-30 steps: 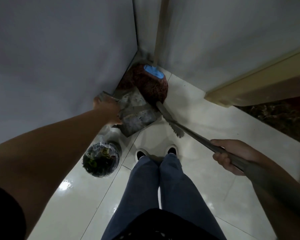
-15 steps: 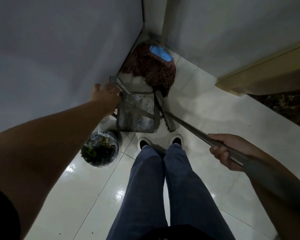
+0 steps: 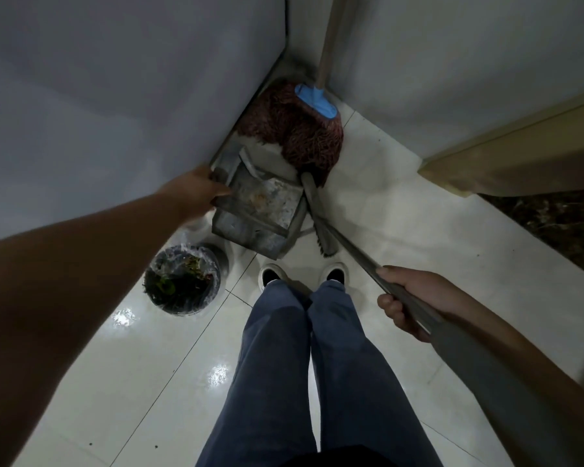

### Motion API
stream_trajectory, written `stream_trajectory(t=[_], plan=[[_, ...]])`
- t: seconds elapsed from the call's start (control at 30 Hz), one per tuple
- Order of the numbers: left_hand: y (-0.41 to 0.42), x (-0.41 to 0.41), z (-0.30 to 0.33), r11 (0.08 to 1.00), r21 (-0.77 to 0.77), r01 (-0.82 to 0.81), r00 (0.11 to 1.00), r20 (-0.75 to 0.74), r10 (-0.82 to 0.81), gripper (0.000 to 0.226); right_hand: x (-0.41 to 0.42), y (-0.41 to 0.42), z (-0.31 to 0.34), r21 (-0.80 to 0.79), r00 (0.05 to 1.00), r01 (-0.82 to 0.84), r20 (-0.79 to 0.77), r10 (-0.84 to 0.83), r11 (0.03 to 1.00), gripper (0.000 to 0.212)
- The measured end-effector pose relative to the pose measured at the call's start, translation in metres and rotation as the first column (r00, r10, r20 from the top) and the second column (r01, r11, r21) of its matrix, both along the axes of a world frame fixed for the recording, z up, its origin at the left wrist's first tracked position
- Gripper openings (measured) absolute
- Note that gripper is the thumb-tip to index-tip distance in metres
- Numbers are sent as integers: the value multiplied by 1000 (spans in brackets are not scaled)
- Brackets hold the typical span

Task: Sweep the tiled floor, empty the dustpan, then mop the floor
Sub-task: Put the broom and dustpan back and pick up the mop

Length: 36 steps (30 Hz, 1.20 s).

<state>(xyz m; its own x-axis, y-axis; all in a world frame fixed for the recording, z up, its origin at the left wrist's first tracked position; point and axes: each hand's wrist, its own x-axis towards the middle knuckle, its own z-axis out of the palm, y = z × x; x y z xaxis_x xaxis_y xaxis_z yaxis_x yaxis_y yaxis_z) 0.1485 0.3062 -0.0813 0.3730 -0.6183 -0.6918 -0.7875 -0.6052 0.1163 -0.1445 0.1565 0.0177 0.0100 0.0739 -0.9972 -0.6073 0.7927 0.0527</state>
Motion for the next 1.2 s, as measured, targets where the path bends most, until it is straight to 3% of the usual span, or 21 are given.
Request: stream_trajectory(t=[0.1,0.2,0.37,0.43,0.53,0.63,0.73,0.83,0.93,0.97,1.07,1.2], plan=[[-4,10,3,992,19,126,985,115,-128,36,7,3,0,-14,998,-66,10,66,998,26],[-2,10,-1,992,17,125,982,141,-126,35,16,3,0,23,996,-80,47,79,997,31],[14,15,4,999,34,-16,997,75,14,46,39,9,2,70,996,-50,79,44,996,33],[17,13,17,971,-52,-234,972,-15,234,51,55,16,2,63,995,-48,95,42,997,33],[18,0,48,864,-130,-487,865,-211,456,64,86,30,3,13,982,-29,185,26,999,34],[31,-19,94,651,-189,-735,624,-567,539,60,128,47,3,-123,940,-17,336,57,992,32],[47,-44,140,485,-195,-853,429,-791,436,51,164,57,3,13,927,94,364,-92,996,41],[50,-60,167,269,-253,-929,327,-902,283,47,194,68,6,-29,929,8,370,4,1000,50],[40,-60,167,24,-406,-914,380,-830,408,18,214,78,8,-109,923,-165,332,192,980,70],[35,-56,166,-16,-473,-881,408,-775,483,12,219,80,9,-150,915,-214,315,252,965,74],[24,-48,165,-9,-631,-776,538,-669,513,5,229,80,13,-282,893,-245,307,329,928,77],[17,-30,168,-42,-618,-785,572,-750,332,12,226,75,18,-407,878,-104,391,276,908,71]])
